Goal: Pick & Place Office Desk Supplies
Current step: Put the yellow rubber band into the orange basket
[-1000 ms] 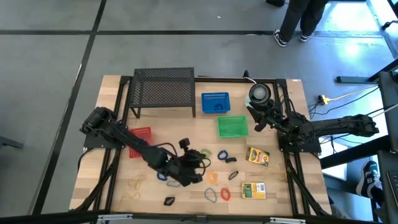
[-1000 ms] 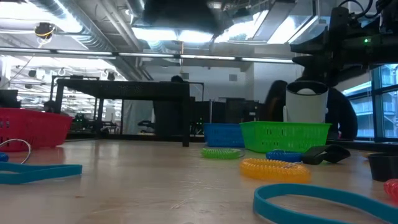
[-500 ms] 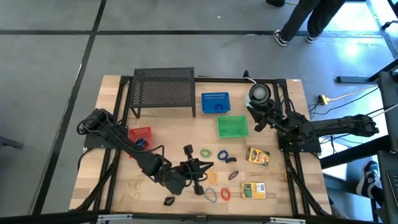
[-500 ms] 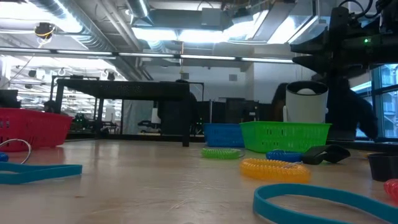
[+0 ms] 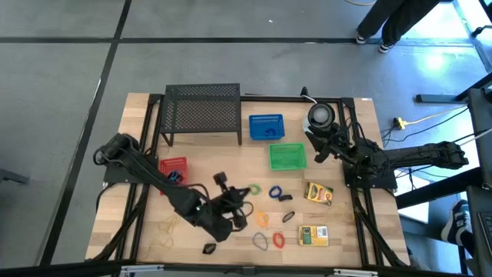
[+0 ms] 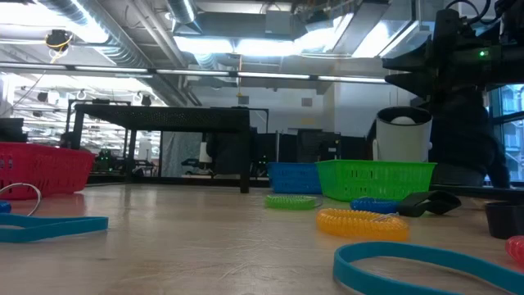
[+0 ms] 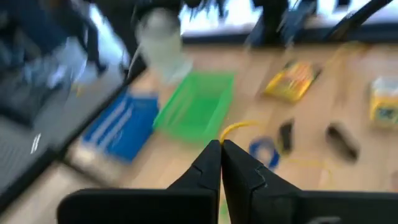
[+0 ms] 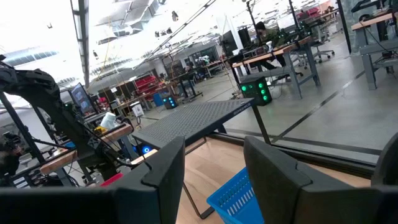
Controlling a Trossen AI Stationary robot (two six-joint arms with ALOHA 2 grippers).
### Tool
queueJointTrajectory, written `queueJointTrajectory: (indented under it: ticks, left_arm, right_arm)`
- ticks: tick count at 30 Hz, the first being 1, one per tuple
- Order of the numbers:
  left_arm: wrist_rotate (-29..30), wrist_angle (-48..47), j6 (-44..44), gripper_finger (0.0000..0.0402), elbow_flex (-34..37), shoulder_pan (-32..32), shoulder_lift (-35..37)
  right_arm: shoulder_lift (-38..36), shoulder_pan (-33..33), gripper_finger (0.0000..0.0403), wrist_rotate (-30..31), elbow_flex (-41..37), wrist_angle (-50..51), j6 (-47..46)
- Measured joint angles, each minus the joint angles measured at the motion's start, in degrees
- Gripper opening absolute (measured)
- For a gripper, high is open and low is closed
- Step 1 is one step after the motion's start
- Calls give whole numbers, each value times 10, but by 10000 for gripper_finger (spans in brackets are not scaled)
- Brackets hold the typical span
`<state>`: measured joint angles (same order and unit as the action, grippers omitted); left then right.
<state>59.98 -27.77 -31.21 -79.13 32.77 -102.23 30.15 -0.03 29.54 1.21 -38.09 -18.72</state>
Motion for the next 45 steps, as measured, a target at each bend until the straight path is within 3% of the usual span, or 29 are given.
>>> queueJointTrajectory:
  ticks: [6,12,20,30,40,45]
  left_arm:
    - [-57,-341,-307,3,0,-7,42]
    - [-156,-618,-547,3,0,7,69]
    - [-235,-624,-617,2,68,21,89]
    - [-282,-623,-656,2,157,27,145]
    - [-283,-623,-643,4,160,28,261]
    - [-314,-623,-604,2,160,28,306]
  right_arm:
    - [0,0,166,0,0,0,0]
    - [0,0,166,0,0,0,0]
    - [0,0,166,0,0,4,0]
    - [0,0,166,0,0,6,0]
    - [0,0,166,0,0,6,0]
    - [0,0,166,0,0,6,0]
